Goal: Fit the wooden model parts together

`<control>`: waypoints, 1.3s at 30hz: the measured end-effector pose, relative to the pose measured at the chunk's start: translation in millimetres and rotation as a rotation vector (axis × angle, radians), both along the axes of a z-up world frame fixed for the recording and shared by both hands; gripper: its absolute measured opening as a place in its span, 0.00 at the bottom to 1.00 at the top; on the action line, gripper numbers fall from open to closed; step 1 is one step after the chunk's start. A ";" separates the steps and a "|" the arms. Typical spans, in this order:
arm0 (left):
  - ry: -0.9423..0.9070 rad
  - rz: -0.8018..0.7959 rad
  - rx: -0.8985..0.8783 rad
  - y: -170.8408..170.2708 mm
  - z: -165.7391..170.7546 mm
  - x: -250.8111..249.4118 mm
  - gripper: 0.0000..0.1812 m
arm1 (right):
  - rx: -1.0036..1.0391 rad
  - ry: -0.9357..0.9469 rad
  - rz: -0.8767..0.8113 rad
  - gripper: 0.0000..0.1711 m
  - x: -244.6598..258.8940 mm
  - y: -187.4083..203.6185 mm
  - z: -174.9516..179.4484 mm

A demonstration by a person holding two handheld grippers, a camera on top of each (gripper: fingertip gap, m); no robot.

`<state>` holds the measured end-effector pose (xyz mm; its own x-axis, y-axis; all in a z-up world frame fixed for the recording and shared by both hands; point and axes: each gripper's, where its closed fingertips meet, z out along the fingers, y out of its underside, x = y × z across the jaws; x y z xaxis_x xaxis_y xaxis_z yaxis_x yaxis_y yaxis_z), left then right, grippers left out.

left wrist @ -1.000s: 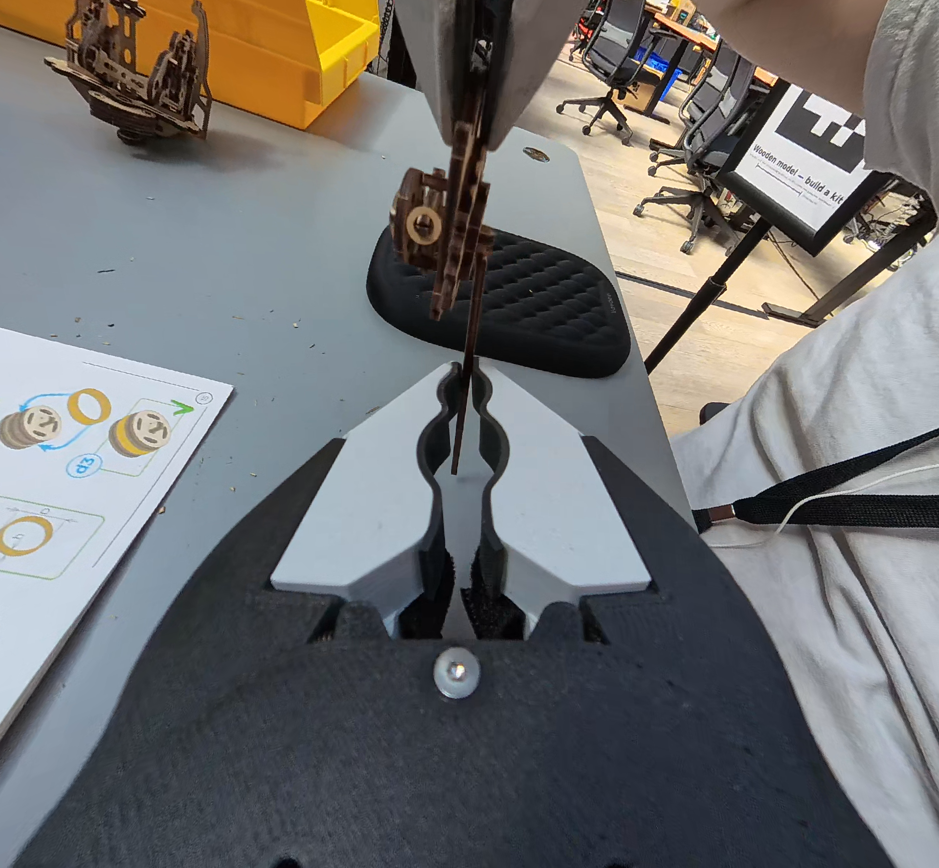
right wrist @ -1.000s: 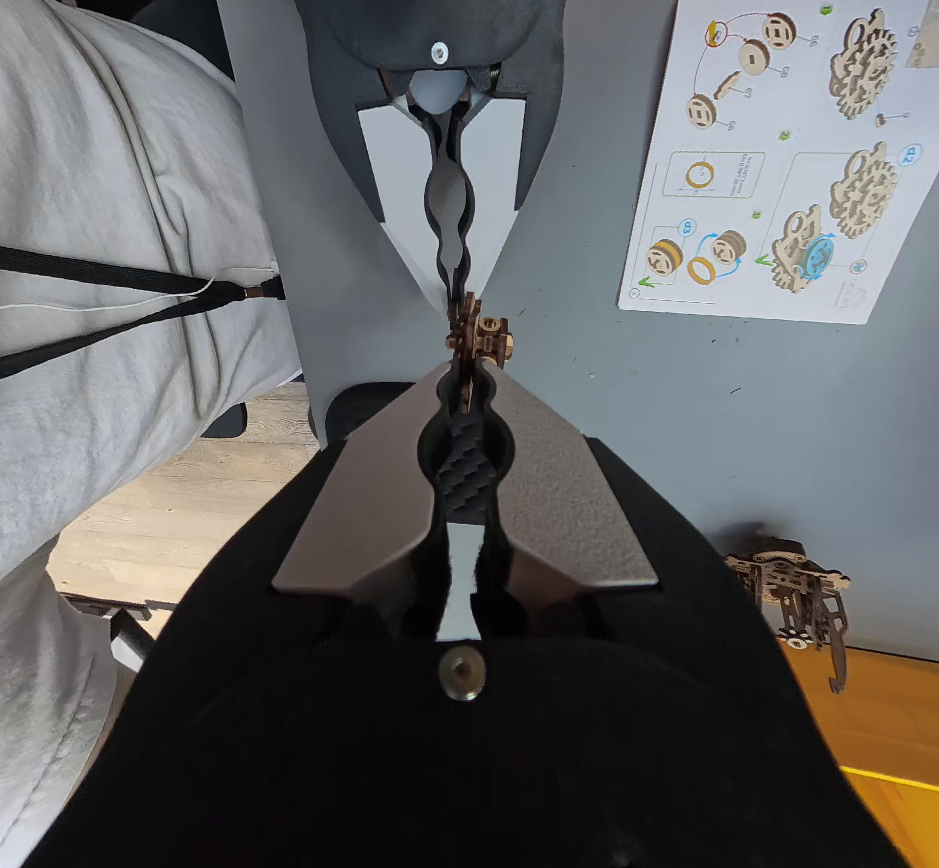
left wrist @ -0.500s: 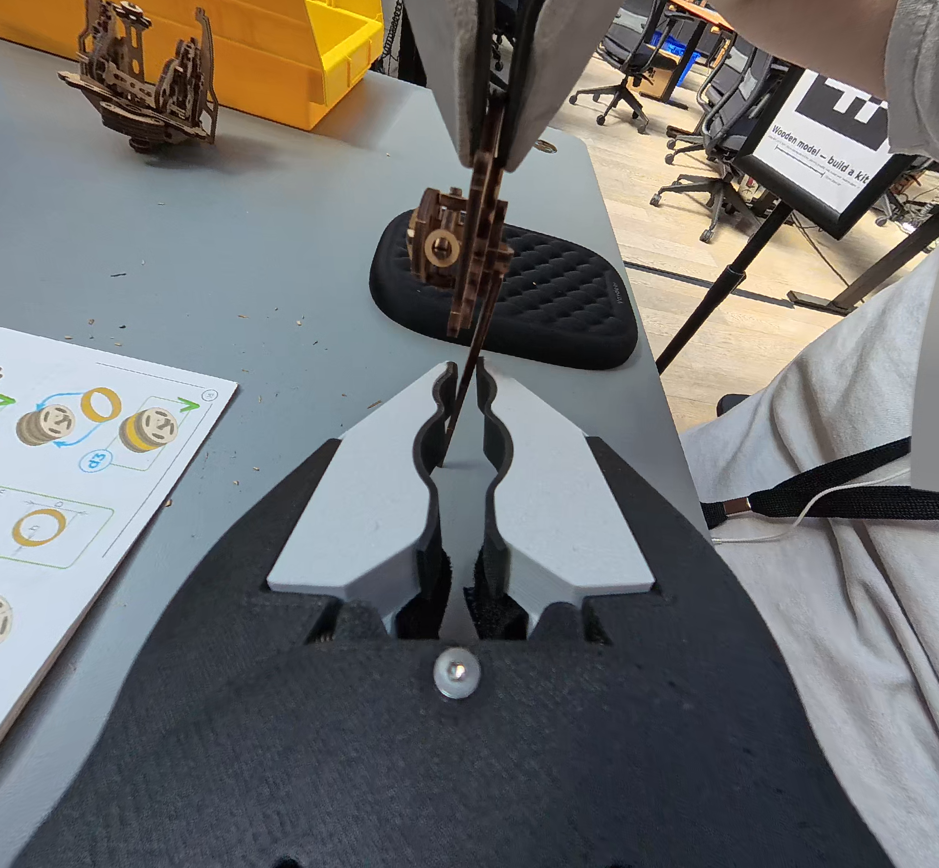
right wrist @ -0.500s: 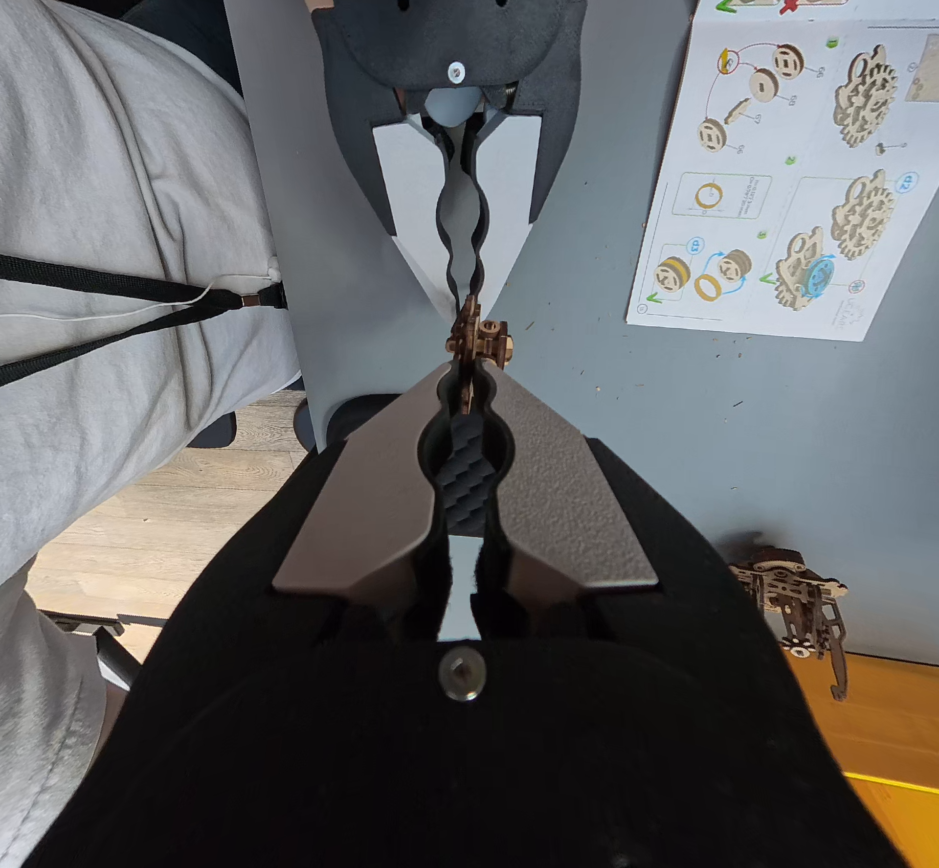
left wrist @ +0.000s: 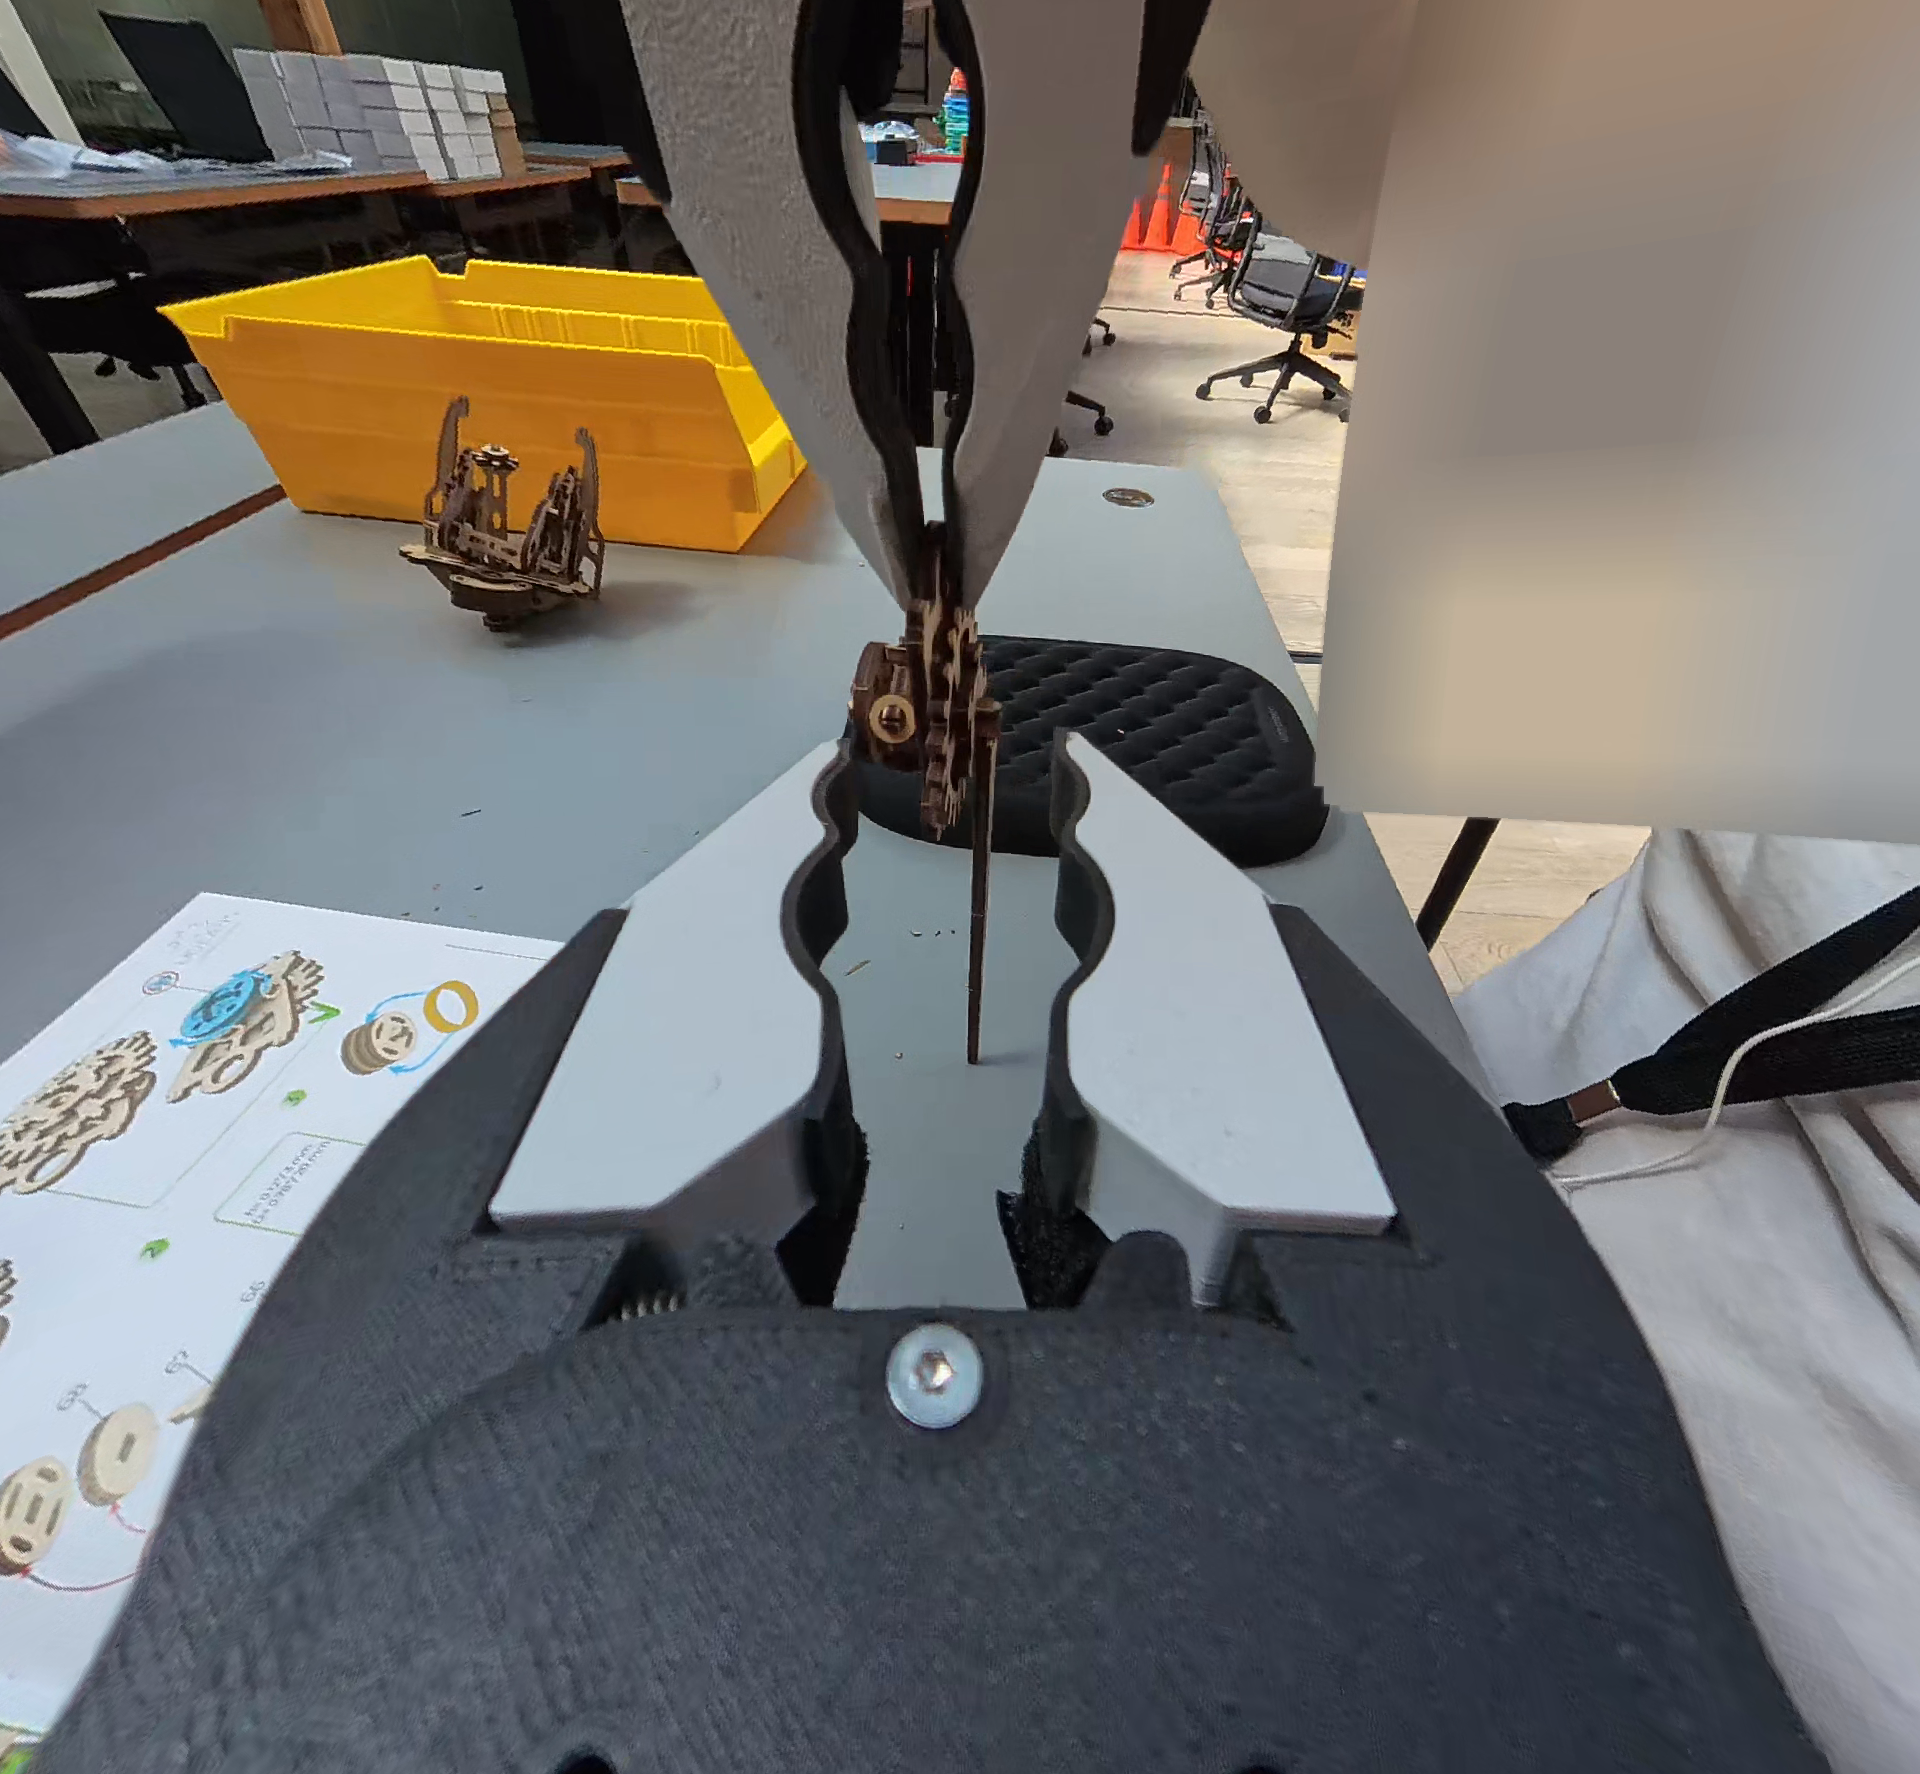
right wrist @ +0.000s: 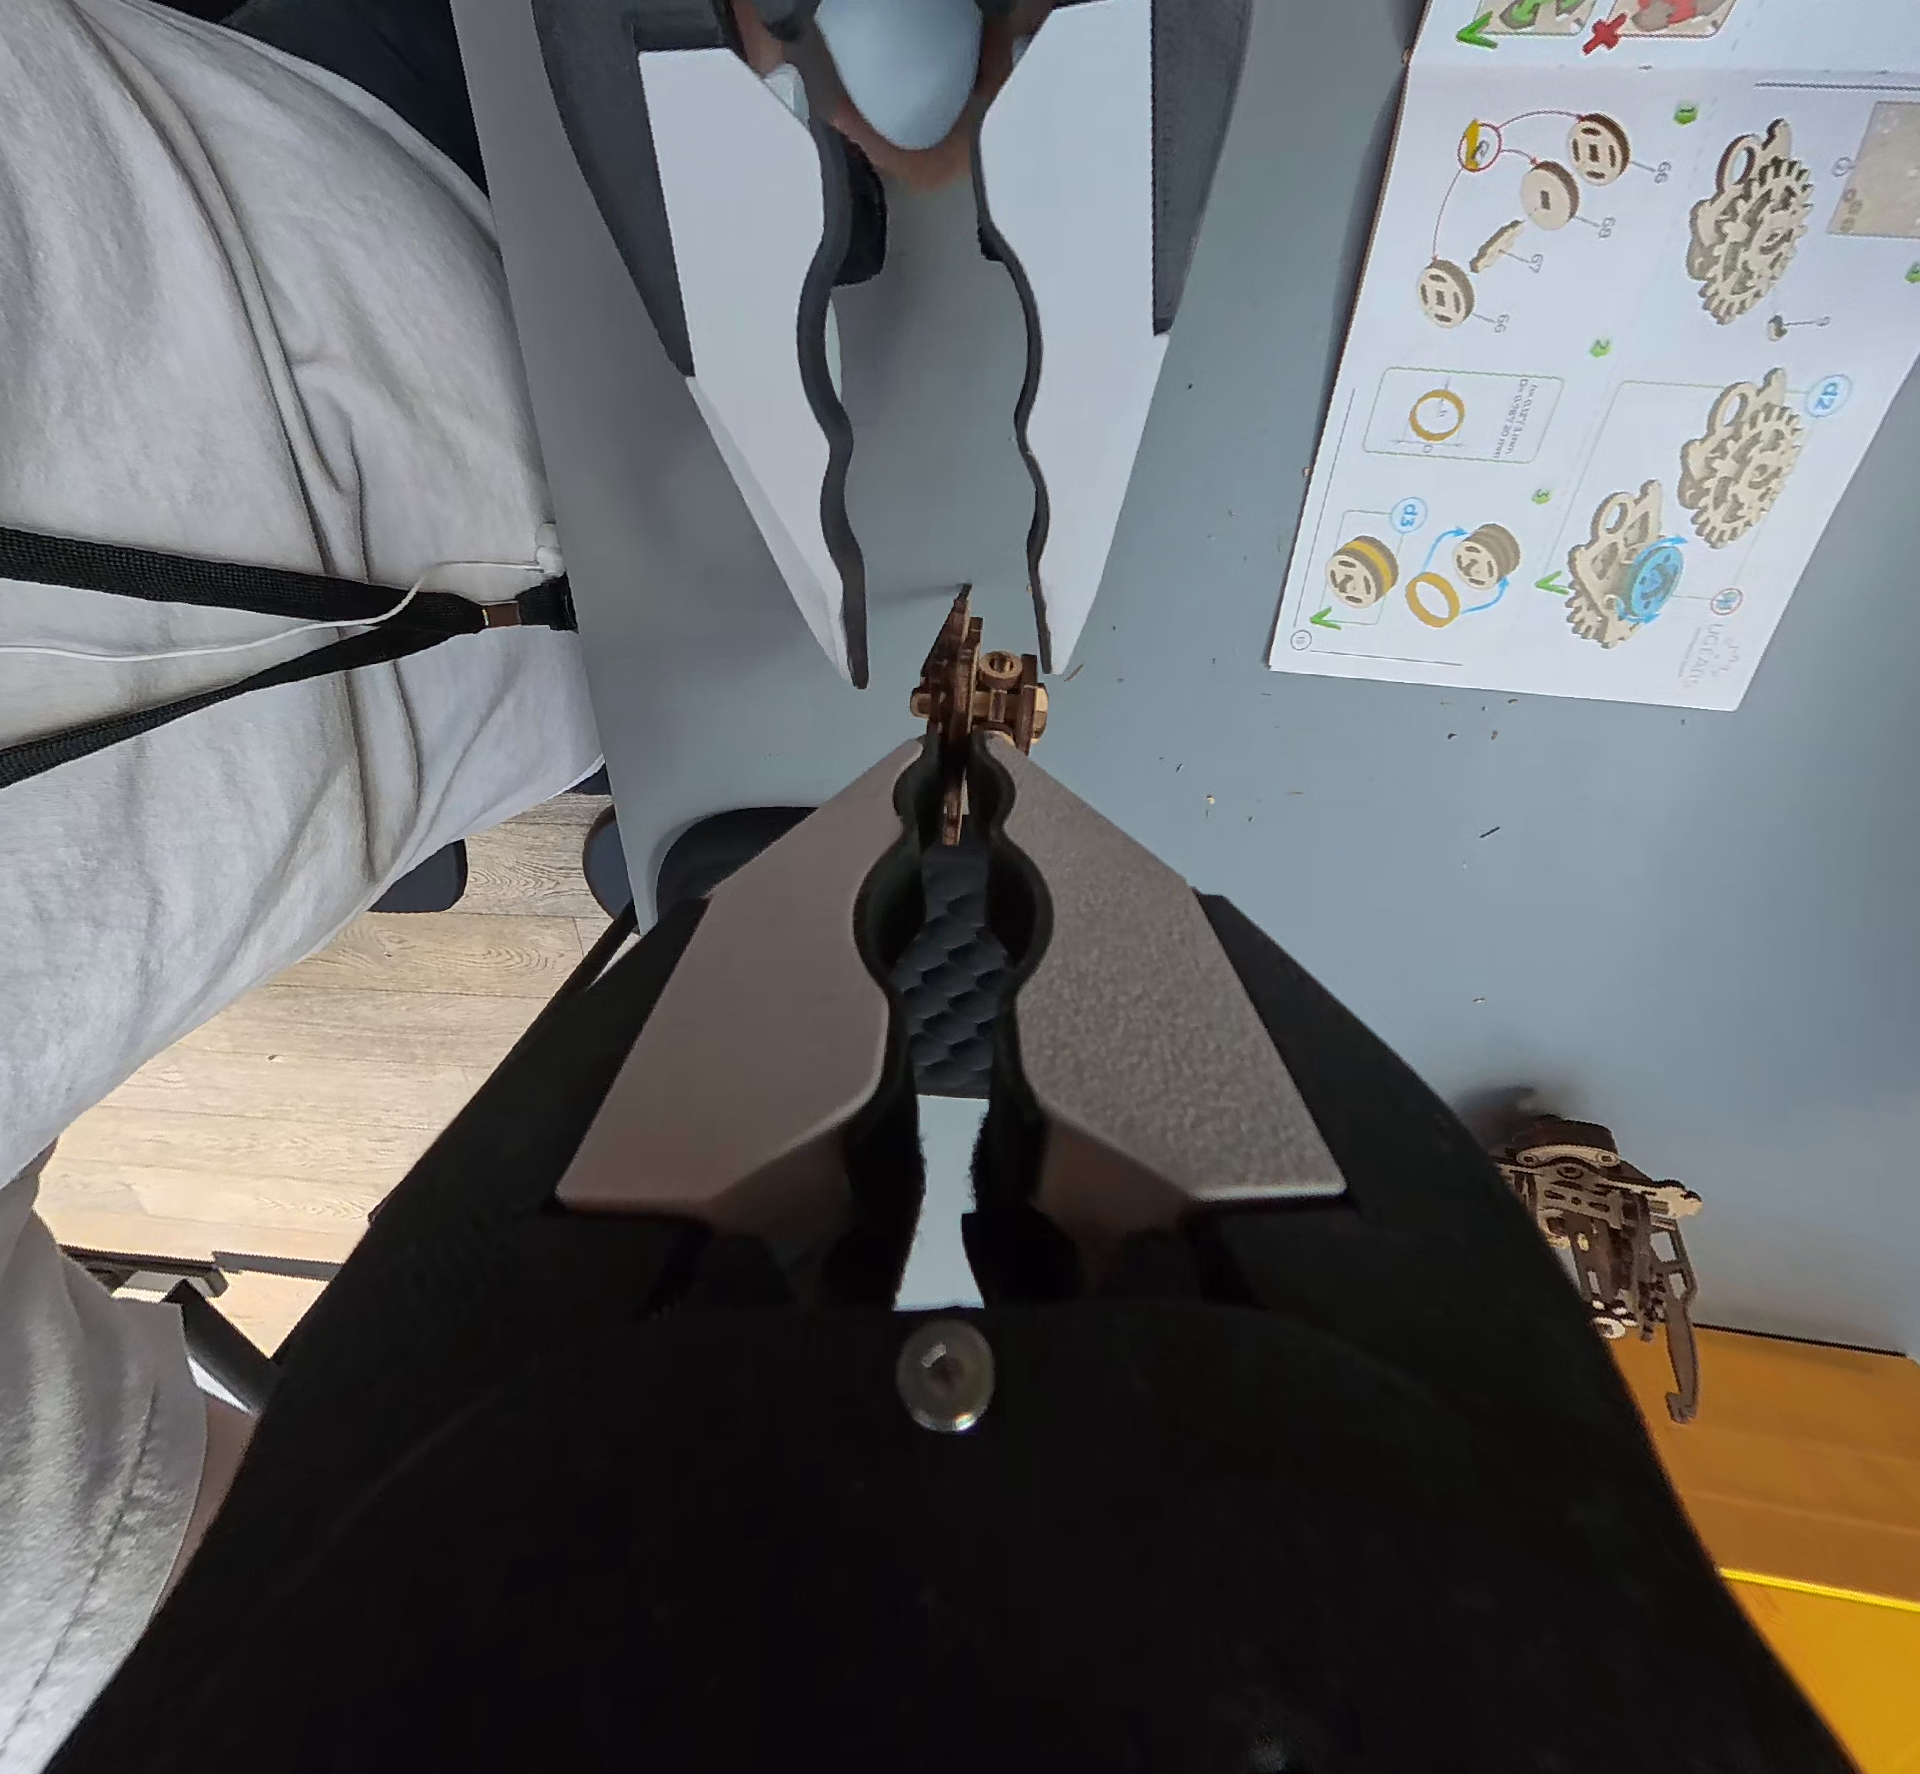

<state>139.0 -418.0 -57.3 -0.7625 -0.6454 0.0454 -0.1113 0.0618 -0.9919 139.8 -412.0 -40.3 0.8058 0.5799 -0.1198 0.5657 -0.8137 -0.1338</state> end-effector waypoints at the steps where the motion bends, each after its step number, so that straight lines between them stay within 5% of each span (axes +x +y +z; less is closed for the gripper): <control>1: -0.005 0.004 0.019 -0.5 -0.7 1.1 0.18 | 0.000 -0.003 0.000 0.02 0.1 0.2 0.0; 36: -0.013 0.025 0.071 3.8 -2.4 2.0 0.12 | 0.026 -0.029 0.024 0.02 -1.3 1.1 1.2; 39: -0.010 0.023 0.063 4.2 -2.5 1.9 0.12 | 0.102 0.009 0.011 0.10 -0.9 7.6 6.9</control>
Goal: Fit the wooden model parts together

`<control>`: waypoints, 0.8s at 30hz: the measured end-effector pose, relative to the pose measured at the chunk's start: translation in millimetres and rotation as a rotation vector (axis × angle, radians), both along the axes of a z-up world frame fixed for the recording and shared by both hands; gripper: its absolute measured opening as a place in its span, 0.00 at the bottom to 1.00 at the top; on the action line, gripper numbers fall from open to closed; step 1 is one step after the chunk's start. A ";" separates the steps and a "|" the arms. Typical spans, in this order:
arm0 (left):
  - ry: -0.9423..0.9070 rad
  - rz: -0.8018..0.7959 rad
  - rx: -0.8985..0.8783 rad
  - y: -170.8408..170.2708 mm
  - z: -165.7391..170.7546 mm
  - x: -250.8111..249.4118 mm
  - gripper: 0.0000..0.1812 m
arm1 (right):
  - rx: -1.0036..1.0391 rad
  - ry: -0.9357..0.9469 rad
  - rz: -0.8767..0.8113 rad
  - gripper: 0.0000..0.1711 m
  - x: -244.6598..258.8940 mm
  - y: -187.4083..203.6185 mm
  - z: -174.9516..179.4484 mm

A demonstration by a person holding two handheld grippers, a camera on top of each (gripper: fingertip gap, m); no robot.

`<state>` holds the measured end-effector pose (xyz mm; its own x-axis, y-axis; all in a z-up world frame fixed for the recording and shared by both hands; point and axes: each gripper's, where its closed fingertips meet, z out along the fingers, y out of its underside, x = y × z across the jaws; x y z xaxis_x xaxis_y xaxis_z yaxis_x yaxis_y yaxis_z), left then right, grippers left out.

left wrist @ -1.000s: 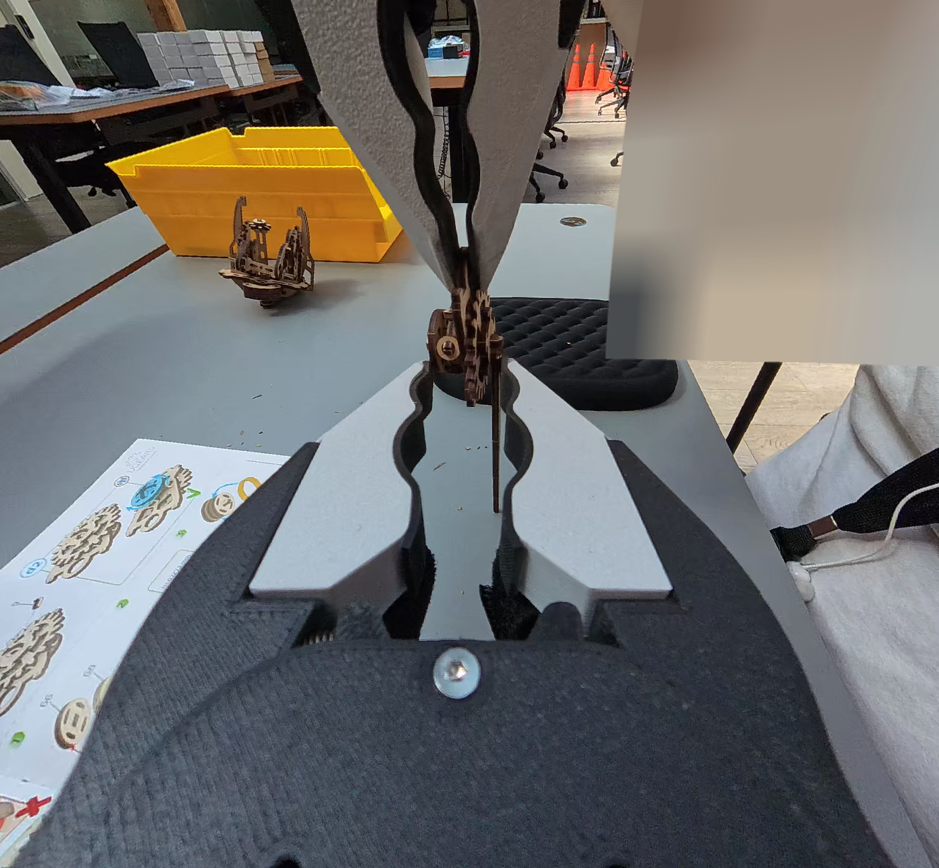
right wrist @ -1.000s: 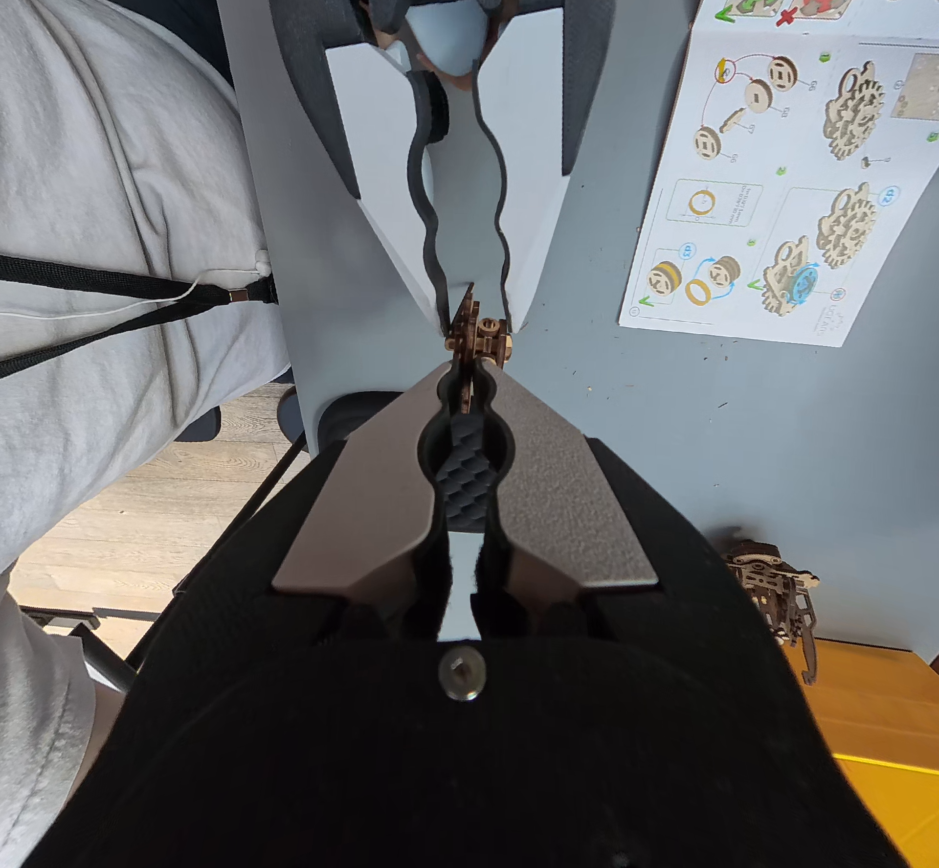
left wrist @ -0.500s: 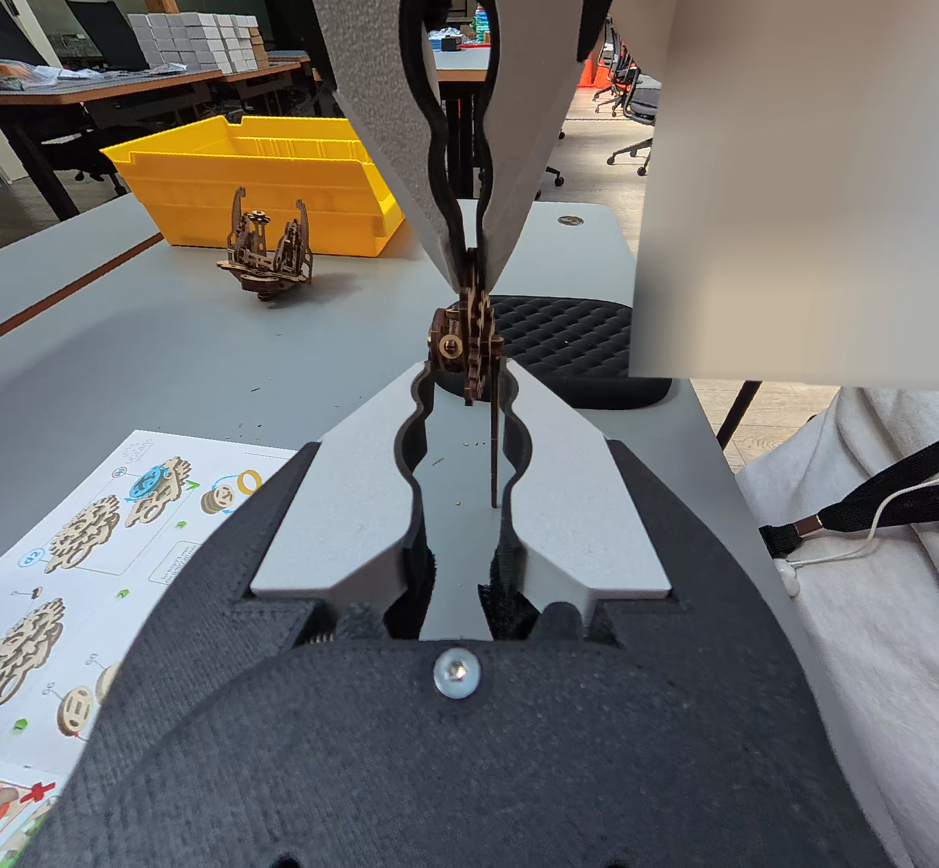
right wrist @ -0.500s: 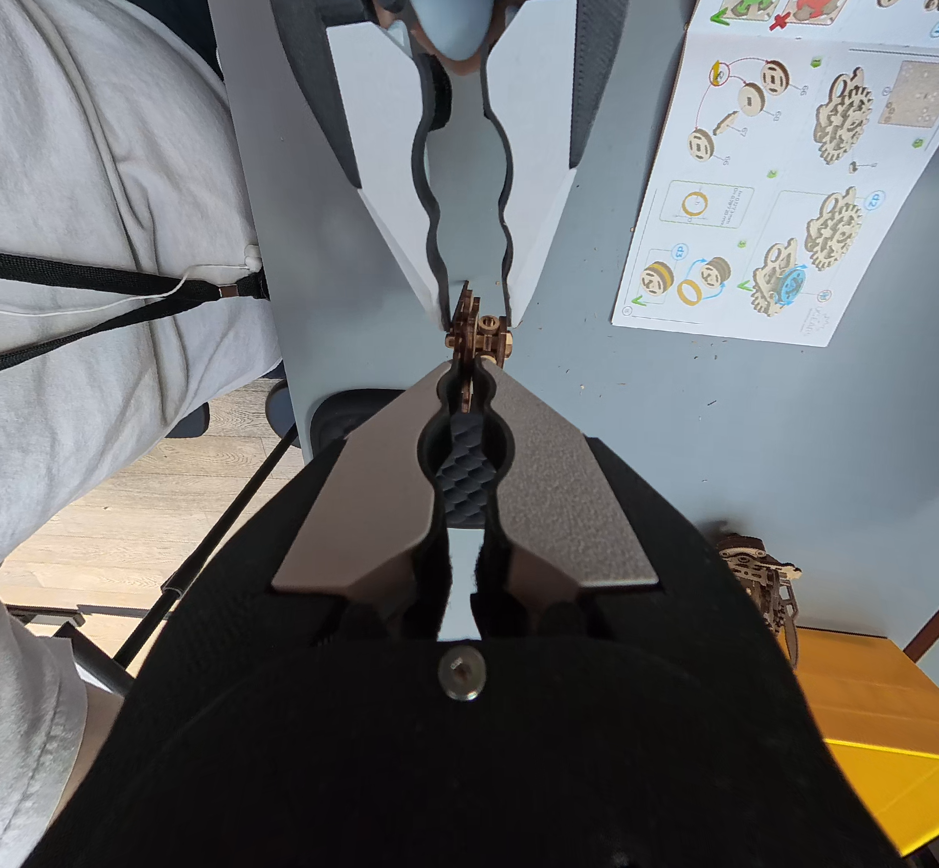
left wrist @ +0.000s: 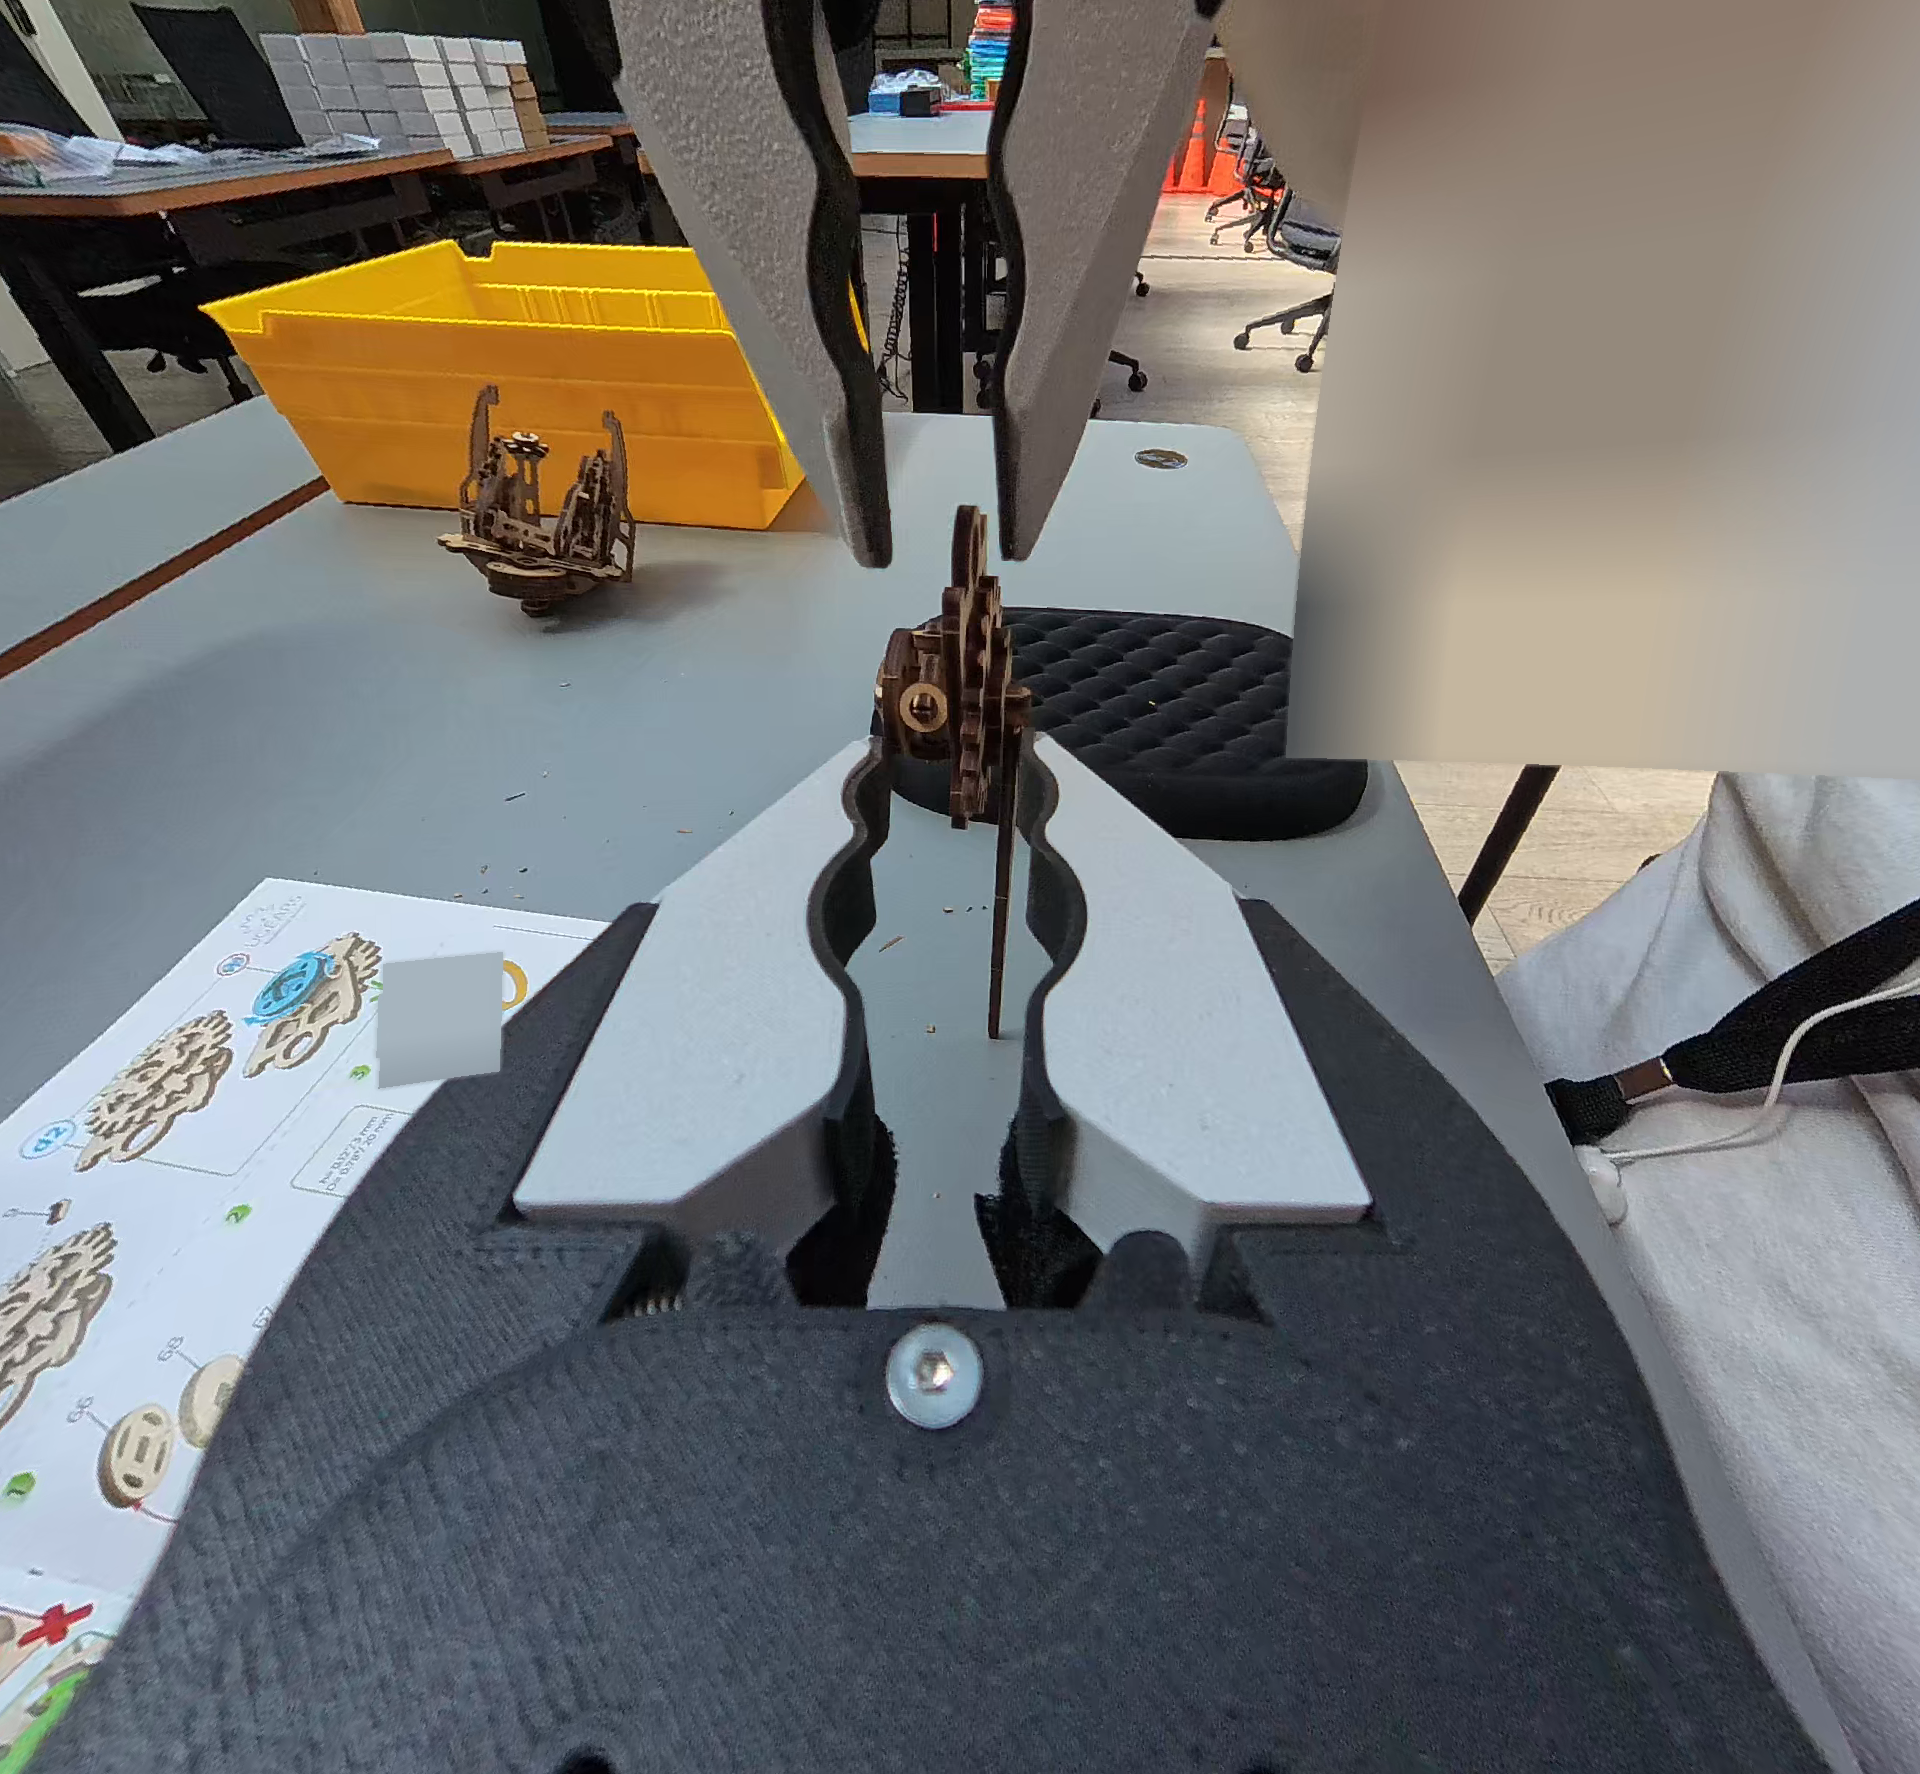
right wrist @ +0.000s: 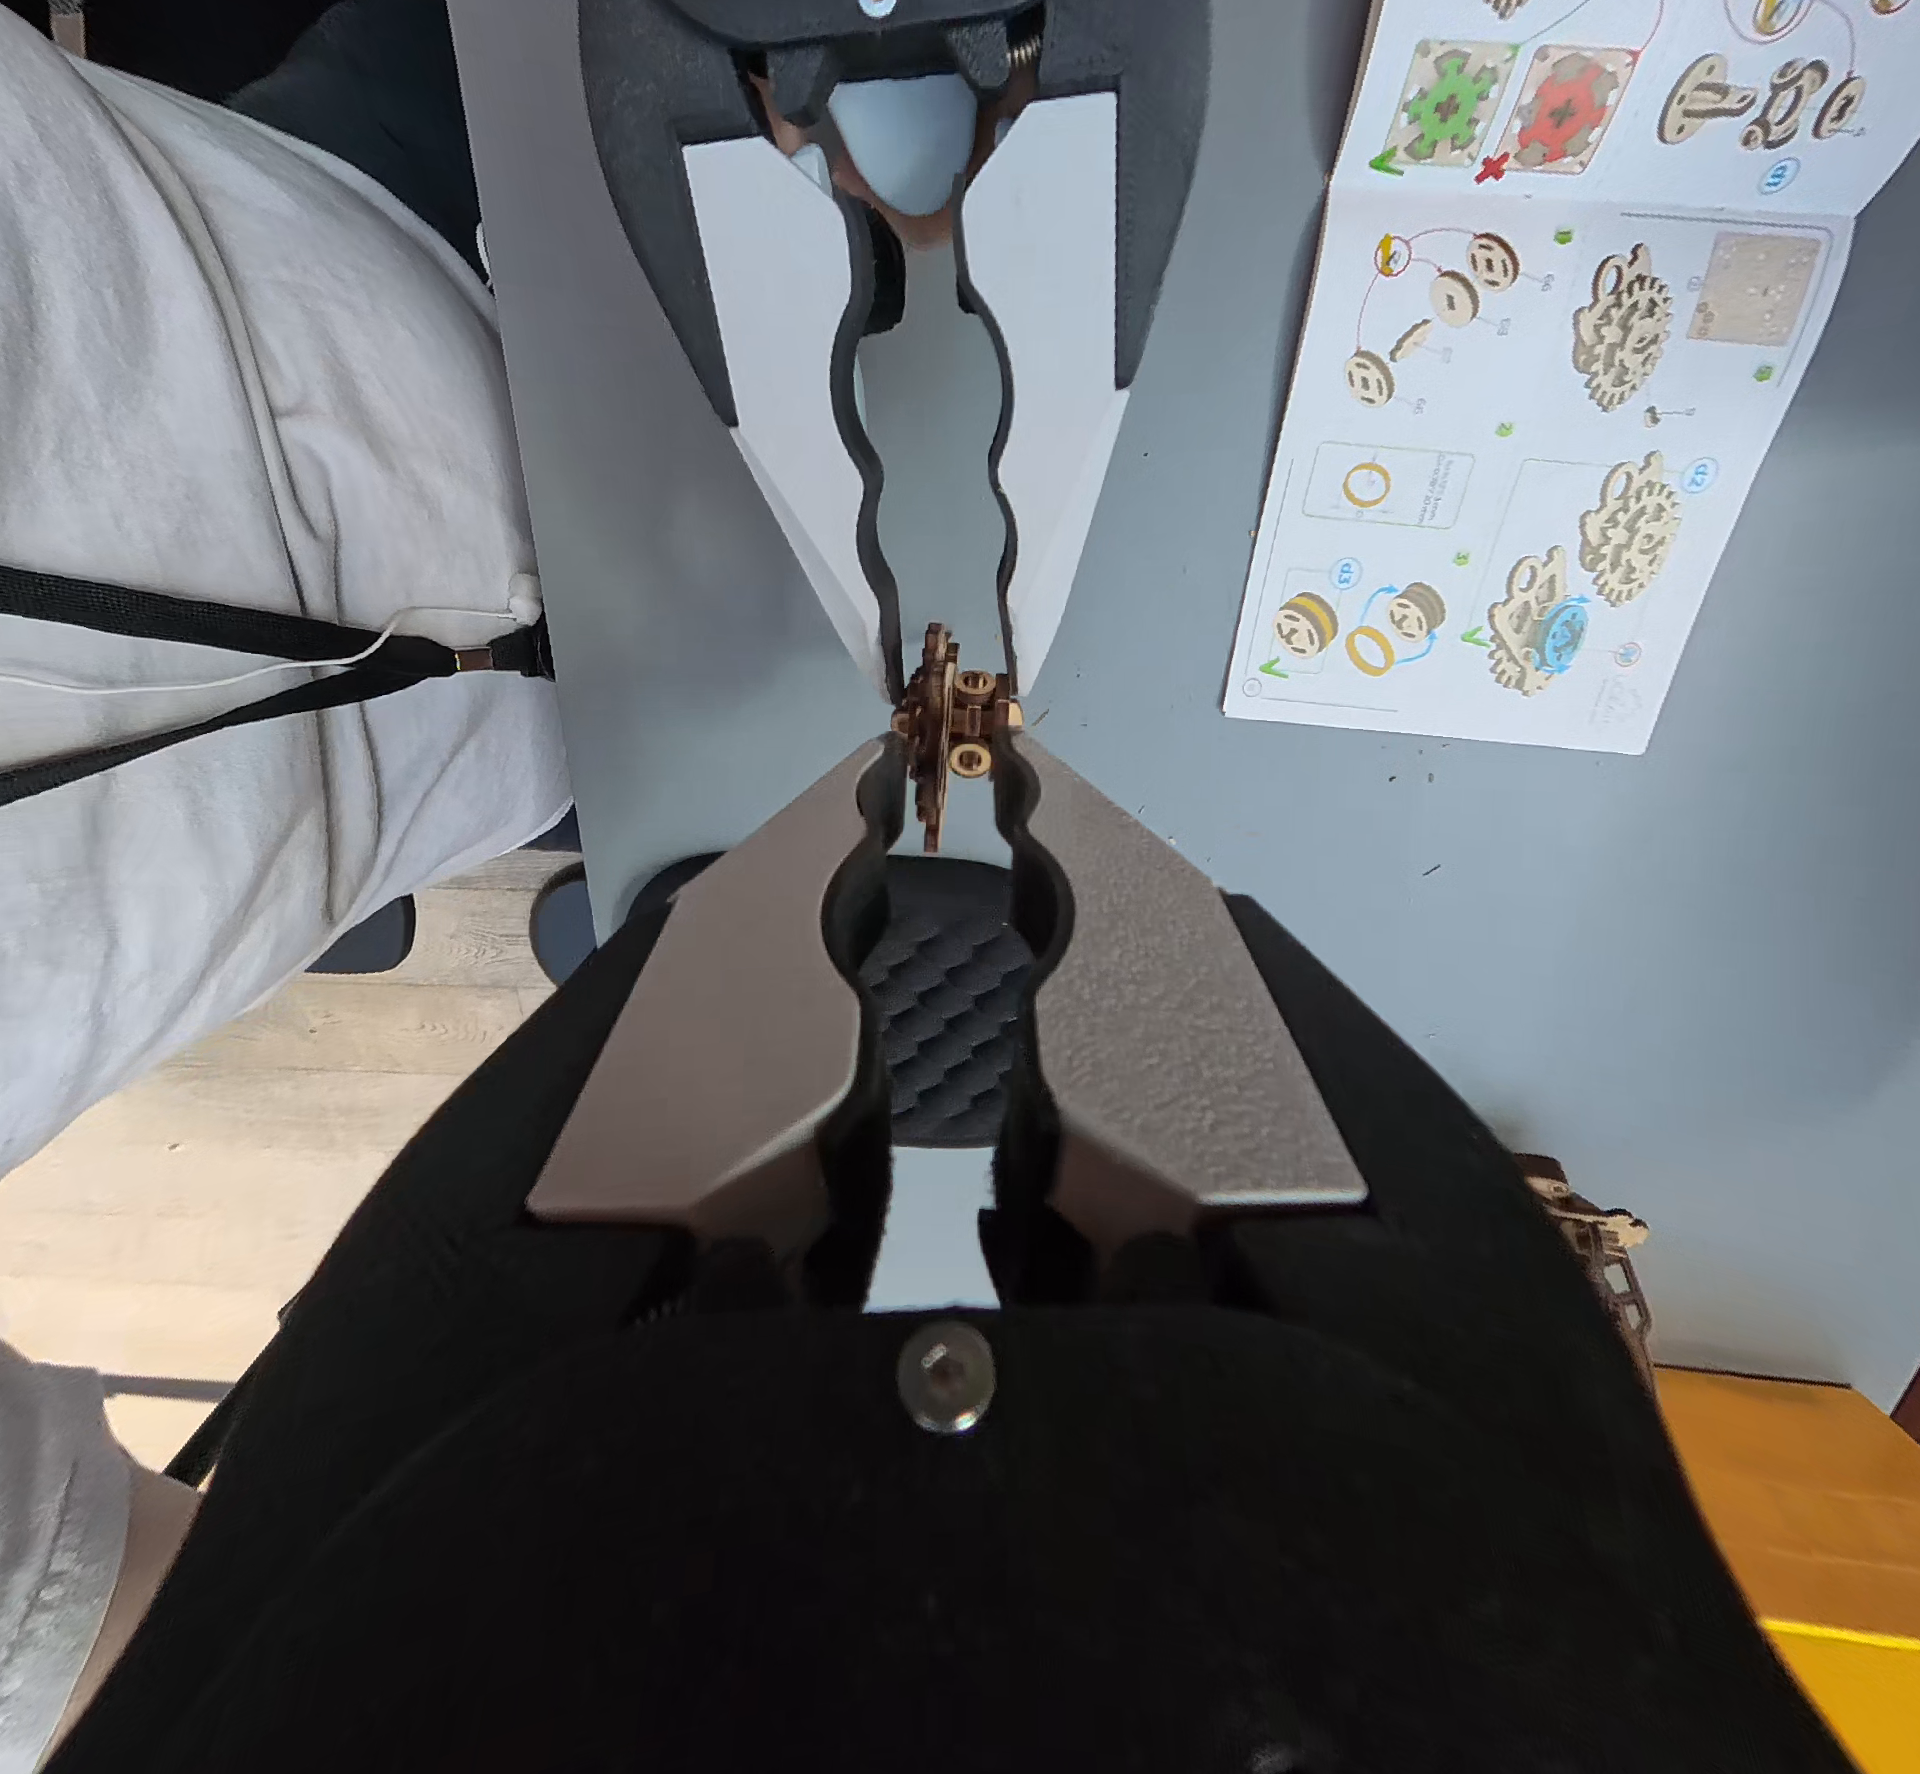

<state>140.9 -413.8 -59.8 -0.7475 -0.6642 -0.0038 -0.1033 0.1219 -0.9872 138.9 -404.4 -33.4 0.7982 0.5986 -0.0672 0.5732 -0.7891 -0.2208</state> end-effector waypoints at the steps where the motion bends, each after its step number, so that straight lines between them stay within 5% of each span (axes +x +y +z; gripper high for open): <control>1: -0.001 0.000 0.000 0.0 0.0 -0.1 0.12 | 0.030 0.019 0.011 0.11 -0.3 0.5 2.8; 6: -0.005 0.003 0.005 0.4 0.0 -0.1 0.12 | 0.243 0.116 0.060 0.14 1.7 -3.1 16.0; 10: -0.003 0.006 -0.004 2.0 0.0 0.1 0.12 | 0.726 0.227 0.114 0.19 7.1 -1.1 42.2; 12: -0.002 0.005 -0.009 2.3 -0.1 0.3 0.12 | 0.917 0.278 0.086 0.33 15.4 -5.4 40.4; 16: -0.005 0.009 -0.009 3.7 0.0 0.2 0.12 | 0.953 0.460 -0.008 0.32 11.5 -10.5 5.2; 24: -0.006 0.011 -0.010 4.7 -0.1 -0.3 0.12 | 0.879 0.472 -0.041 0.17 0.1 3.4 -28.1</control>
<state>140.6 -409.1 -59.9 -0.7400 -0.6726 -0.0014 -0.0985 0.1104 -0.9890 139.0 -401.0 -61.4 0.8252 0.5604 0.0705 0.2519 -0.2535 -0.9340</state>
